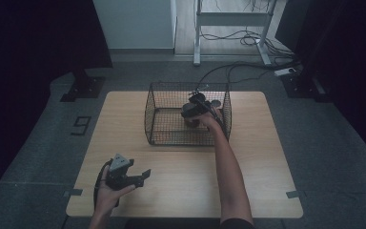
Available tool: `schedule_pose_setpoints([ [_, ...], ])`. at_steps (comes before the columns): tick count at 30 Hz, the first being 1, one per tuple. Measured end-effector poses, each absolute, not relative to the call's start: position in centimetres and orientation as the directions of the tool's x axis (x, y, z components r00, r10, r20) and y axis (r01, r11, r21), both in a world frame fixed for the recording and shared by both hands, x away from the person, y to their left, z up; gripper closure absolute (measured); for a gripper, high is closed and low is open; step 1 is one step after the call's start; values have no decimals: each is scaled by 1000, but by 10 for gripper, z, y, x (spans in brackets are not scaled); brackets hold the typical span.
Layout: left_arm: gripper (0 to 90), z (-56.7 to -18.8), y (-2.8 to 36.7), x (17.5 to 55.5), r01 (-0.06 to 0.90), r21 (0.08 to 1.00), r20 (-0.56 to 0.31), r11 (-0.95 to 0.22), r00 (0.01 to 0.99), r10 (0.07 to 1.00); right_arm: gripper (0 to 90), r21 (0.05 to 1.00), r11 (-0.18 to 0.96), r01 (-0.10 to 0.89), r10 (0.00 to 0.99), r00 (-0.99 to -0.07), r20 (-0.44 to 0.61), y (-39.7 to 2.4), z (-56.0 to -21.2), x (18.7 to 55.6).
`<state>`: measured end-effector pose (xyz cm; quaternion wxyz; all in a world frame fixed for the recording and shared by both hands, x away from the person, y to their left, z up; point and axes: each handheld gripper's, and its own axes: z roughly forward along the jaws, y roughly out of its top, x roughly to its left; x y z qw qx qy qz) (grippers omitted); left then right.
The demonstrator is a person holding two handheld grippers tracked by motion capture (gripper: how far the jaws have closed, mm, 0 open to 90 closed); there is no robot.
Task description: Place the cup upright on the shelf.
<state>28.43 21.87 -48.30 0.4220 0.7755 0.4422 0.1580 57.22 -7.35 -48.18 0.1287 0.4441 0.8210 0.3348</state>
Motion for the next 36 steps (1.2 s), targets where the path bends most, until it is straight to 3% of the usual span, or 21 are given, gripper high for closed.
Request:
schedule_pose_setpoints([
  [17,175,-482,219,284,548,797,-127,-253,562,818,114,608,422,672,827,-561,45,-75,-478,570],
  [23,175,-482,218,284,548,797,-127,-254,563,817,45,663,368,651,836,-544,71,-79,-470,568],
  [36,175,-482,217,284,549,796,-126,-257,565,816,92,757,323,568,812,-577,86,-78,-438,545],
])
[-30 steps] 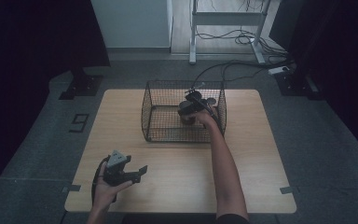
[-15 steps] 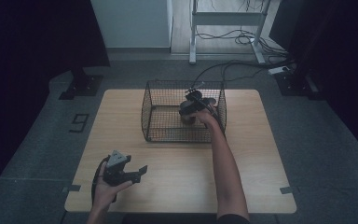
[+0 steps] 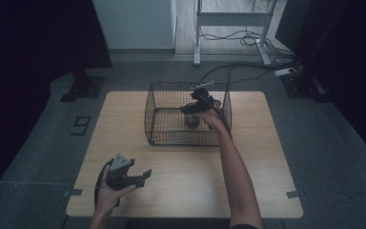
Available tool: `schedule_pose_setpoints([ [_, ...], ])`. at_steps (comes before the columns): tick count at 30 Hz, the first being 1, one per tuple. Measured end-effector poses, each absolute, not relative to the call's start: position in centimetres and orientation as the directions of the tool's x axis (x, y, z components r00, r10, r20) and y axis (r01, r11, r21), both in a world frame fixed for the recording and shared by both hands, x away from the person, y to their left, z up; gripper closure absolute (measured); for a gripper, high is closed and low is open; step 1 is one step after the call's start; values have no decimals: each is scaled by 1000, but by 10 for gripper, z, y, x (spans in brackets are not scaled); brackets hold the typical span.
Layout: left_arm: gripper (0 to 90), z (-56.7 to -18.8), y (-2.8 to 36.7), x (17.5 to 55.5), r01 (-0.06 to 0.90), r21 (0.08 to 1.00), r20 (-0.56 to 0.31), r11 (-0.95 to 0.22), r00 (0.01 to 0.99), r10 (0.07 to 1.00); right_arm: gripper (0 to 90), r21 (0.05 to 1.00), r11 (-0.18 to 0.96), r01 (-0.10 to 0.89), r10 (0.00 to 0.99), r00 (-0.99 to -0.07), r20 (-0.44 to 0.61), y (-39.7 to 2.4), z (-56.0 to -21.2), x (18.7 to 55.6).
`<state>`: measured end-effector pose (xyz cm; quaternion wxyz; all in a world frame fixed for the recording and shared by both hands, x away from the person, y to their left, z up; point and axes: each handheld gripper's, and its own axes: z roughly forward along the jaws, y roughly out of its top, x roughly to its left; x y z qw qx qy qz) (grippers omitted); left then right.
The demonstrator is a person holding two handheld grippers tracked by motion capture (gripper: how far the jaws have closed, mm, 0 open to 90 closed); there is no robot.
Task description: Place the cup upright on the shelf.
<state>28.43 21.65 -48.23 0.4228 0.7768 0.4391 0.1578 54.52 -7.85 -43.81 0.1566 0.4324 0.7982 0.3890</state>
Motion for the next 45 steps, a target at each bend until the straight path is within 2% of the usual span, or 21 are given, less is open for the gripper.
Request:
schedule_pose_setpoints([
  [11,175,-483,215,284,548,795,-124,-261,567,815,133,775,303,555,807,-582,102,-85,-424,519],
  [20,173,-482,213,283,546,794,-119,-267,571,812,148,820,281,498,777,-620,111,-92,-412,479],
  [29,173,-482,215,283,548,793,-117,-265,564,818,185,851,277,446,766,-637,84,-117,-408,436],
  [37,173,-483,217,284,554,791,-116,-261,555,824,208,871,265,414,760,-645,76,-138,-416,402],
  [45,173,-485,214,284,556,786,-111,-272,559,822,209,878,252,406,762,-642,78,-162,-442,365],
])
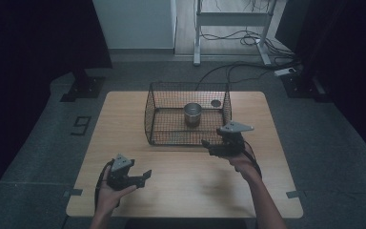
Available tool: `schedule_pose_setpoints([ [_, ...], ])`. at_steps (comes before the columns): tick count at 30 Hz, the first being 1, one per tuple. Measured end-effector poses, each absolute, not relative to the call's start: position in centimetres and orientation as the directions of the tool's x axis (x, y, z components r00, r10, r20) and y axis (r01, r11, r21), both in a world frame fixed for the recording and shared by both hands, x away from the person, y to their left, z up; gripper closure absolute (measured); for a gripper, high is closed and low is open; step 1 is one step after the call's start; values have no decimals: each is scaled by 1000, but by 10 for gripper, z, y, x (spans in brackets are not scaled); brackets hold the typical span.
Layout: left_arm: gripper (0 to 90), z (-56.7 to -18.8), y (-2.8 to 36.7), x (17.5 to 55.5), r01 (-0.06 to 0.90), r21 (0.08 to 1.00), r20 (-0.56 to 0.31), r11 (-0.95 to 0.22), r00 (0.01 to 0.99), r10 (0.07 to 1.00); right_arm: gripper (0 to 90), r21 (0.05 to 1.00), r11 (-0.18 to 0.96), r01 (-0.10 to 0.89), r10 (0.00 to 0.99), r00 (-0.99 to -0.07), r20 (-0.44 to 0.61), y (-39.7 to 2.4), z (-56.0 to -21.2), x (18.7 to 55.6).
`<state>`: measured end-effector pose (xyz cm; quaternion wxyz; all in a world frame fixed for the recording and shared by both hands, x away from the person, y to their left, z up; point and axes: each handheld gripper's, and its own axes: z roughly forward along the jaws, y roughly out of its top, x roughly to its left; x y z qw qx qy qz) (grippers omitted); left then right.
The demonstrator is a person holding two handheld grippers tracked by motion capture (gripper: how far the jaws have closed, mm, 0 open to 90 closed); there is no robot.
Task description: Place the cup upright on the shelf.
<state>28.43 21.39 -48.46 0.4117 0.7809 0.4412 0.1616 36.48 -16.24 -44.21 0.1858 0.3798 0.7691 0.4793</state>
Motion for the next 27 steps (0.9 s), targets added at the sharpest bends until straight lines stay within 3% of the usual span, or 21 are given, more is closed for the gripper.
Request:
schedule_pose_setpoints([
  [12,173,-486,214,285,560,781,-106,-277,556,825,209,876,241,419,788,-611,76,-188,-492,320],
  [27,173,-484,217,284,558,784,-105,-272,550,828,210,855,245,456,804,-589,84,-192,-514,317],
])
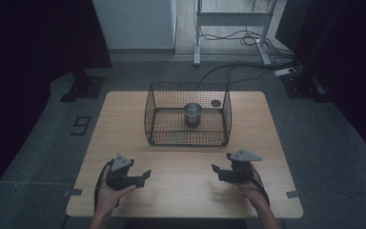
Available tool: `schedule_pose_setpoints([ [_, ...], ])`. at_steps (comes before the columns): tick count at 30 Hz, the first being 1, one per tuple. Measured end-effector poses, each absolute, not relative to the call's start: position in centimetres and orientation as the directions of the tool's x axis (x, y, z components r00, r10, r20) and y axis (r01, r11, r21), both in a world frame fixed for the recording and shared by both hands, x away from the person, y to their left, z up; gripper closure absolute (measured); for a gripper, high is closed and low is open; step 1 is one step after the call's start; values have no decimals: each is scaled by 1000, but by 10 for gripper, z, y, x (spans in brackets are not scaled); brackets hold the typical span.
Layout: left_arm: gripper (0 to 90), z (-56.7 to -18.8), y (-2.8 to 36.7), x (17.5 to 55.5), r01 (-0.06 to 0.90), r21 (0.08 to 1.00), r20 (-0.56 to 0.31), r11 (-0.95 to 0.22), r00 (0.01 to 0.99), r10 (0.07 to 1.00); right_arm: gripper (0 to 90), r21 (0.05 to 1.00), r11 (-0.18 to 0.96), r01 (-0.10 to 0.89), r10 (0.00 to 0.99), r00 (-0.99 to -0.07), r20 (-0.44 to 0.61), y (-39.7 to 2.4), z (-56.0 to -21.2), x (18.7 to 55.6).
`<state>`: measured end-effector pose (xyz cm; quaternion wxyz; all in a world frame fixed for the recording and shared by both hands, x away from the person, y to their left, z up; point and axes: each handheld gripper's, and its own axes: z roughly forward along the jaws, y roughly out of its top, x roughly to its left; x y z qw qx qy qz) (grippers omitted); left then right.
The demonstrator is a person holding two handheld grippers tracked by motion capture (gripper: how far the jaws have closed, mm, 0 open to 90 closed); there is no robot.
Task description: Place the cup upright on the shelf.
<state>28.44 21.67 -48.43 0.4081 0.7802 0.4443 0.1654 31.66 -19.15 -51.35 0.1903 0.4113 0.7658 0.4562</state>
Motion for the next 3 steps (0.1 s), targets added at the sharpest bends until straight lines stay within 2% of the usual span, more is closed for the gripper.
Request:
schedule_pose_setpoints([
  [3,173,-484,217,284,557,785,-104,-271,551,828,209,854,245,459,806,-586,84,-192,-515,317],
])
